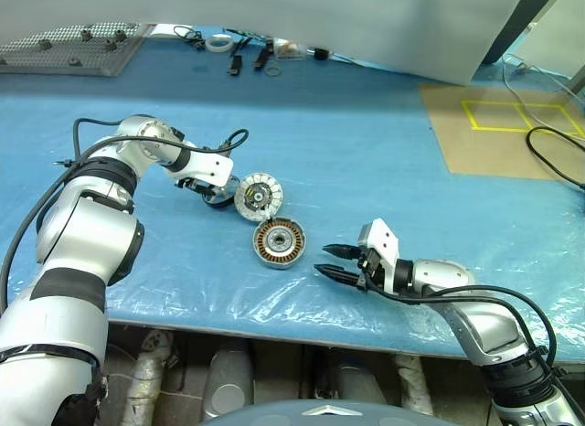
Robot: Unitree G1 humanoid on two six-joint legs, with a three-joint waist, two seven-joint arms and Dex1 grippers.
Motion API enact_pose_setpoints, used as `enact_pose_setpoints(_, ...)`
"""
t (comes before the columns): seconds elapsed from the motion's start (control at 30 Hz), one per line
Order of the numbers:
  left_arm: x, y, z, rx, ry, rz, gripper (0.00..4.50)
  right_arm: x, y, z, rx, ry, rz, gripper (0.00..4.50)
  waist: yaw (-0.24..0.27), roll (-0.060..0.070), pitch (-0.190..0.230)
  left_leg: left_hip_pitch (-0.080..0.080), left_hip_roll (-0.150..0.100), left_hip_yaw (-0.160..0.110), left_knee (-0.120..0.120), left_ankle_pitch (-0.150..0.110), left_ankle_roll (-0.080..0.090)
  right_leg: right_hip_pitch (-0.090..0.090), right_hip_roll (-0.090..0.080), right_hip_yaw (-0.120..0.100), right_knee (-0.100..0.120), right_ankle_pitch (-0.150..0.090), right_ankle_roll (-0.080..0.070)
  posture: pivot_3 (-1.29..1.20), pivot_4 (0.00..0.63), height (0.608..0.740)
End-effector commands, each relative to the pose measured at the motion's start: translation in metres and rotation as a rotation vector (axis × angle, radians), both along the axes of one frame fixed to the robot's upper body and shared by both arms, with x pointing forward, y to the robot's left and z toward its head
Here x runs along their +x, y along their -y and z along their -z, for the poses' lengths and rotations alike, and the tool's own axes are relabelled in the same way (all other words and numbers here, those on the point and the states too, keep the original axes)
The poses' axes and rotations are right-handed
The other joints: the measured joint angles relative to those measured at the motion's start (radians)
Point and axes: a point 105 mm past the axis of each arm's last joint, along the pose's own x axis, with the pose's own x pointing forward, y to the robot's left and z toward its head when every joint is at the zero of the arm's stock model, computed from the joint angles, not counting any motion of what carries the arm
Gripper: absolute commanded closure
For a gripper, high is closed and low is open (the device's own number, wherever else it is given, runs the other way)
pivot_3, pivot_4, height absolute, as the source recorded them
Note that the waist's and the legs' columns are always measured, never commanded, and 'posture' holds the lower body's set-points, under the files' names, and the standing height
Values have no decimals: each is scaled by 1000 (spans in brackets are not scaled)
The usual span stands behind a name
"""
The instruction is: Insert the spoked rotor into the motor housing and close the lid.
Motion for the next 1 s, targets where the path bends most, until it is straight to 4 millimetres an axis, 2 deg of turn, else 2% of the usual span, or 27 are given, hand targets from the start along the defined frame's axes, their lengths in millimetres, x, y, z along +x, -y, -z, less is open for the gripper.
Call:
enact_pose_setpoints(0.03, 1, 4, 0, -51, 3, -15, 1981, 0, 2, -4, -3, 35, -8, 2325, 0, 0, 0, 0, 0, 0, 0, 0, 0, 0, 0, 0, 0, 0, 0, 0, 150, 740)
enact_pose_setpoints(0.17, 0, 9, 3, -97, -37, -35, 1981, -1, 3, -2, -9, 34, -6, 2325, 3, 0, 0, 1, 0, 0, 0, 0, 0, 1, -1, 0, 0, 0, 0, 0, 150, 740)
enact_pose_setpoints(0.33, -2, -2, 13, -33, -65, -73, 1981, -1, 6, 0, -19, 35, 0, 2325, 2, 0, 0, 4, -1, 0, 0, 0, 1, 3, -2, 0, 0, 0, 0, 0, 150, 740)
enact_pose_setpoints(0.67, -2, -10, 18, -1, -99, -133, 1981, 1, 9, 2, -28, 37, 5, 2325, 3, 0, 0, 8, -1, 1, 0, 2, 5, 7, -2, 1, 0, 0, -1, 0, 150, 740)
enact_pose_setpoints(1.0, -2, 9, 22, -135, -152, -152, 1981, -4, 8, 5, -39, 32, -1, 2325, 12, 2, -1, 14, -1, 3, -2, 0, 8, 11, -3, 1, -2, -4, -6, 0, 150, 740)
